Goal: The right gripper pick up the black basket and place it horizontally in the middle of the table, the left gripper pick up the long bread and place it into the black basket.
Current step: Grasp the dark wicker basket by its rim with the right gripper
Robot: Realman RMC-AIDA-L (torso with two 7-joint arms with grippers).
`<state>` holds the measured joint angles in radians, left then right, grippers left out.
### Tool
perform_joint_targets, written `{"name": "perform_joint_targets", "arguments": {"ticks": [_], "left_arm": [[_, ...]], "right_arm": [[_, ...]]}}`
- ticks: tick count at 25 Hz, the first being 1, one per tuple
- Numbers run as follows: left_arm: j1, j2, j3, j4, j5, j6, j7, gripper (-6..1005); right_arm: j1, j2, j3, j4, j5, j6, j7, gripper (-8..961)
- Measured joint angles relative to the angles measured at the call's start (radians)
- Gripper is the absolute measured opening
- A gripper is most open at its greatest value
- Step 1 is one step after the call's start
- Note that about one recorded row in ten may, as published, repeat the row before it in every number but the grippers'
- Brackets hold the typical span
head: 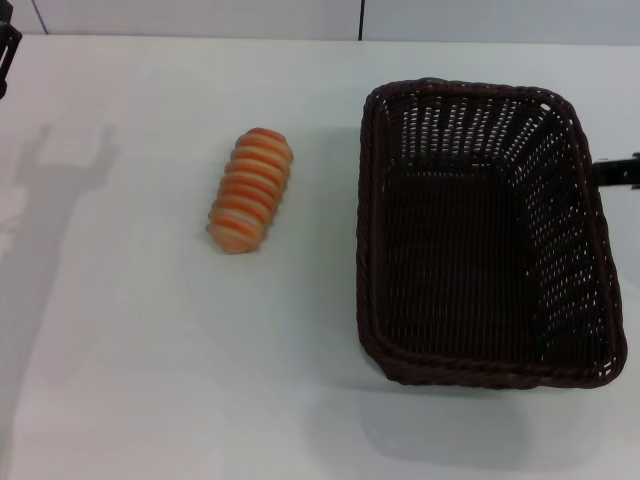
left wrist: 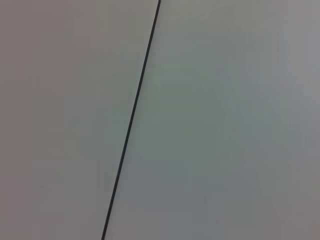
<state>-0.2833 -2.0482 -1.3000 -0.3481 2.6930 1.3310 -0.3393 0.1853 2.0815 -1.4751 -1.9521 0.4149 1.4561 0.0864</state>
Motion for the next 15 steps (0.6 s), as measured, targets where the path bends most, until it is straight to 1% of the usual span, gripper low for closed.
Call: {"name": "perform_joint_targets", "arguments": {"ticks": [7,15], "left_arm": [[0.000,0.001,-0.001,0.010,-0.001,0.004,0.004,848],[0.003,0.009,-0.009,0.012,0.001,0.005,0.000,847]], "right_arm": [[-0.007,-0.001,-0.039,0.010,-0.003,0.012,0.039,722],[0.014,-0.001,-0.062,0.091,-0.001,-0.022,0.040,721]]}}
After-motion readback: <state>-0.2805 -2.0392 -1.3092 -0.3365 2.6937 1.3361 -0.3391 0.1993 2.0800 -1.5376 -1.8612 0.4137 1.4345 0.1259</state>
